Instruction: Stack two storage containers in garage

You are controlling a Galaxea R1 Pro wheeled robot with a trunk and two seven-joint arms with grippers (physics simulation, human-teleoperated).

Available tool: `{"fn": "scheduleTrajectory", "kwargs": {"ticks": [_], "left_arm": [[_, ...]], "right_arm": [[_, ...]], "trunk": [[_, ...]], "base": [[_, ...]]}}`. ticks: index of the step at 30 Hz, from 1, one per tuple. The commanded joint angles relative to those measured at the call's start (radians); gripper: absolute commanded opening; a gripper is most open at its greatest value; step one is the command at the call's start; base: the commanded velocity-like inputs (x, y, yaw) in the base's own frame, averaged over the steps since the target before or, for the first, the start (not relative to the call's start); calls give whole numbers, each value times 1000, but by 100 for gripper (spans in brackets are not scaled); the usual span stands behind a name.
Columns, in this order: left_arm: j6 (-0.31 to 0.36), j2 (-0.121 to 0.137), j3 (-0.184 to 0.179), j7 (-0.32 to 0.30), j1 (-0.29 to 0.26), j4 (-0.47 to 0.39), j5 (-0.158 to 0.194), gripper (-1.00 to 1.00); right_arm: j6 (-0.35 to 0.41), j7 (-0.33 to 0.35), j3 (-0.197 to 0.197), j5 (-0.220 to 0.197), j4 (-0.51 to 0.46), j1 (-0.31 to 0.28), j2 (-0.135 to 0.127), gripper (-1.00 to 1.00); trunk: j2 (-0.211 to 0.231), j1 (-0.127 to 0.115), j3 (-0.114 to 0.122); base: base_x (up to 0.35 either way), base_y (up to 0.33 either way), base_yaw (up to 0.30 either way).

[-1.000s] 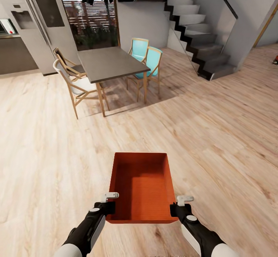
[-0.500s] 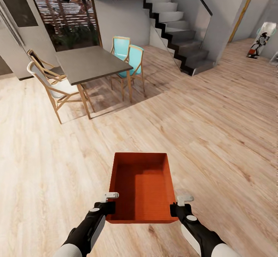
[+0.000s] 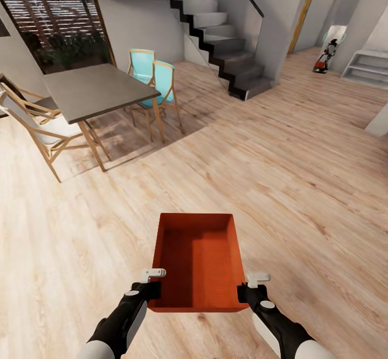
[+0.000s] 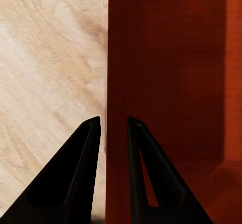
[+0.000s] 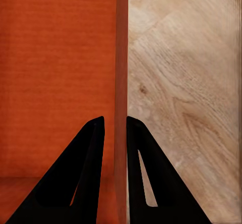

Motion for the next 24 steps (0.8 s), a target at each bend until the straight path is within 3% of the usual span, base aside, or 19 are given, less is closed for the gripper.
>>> {"fn": "scheduleTrajectory", "kwargs": {"ticks": [1,8,24], "left_arm": [[6,1,-9,-16,0,-2,5,-100],[6,1,-9,-16,0,-2,5,-100],[6,1,-9,-16,0,-3,5,-100]], "right_arm": [[-2,-2,8,-14,-2,-2,-36,-100],[-2,-2,8,-14,-2,-2,-36,-100],[0,-2,8,-16,-2,-2,-34,-100]], "trunk": [[-1,0,-2],[-1,0,-7],[-1,0,10]], "base": [[0,0,-264],[0,0,-259],[0,0,-13]]}}
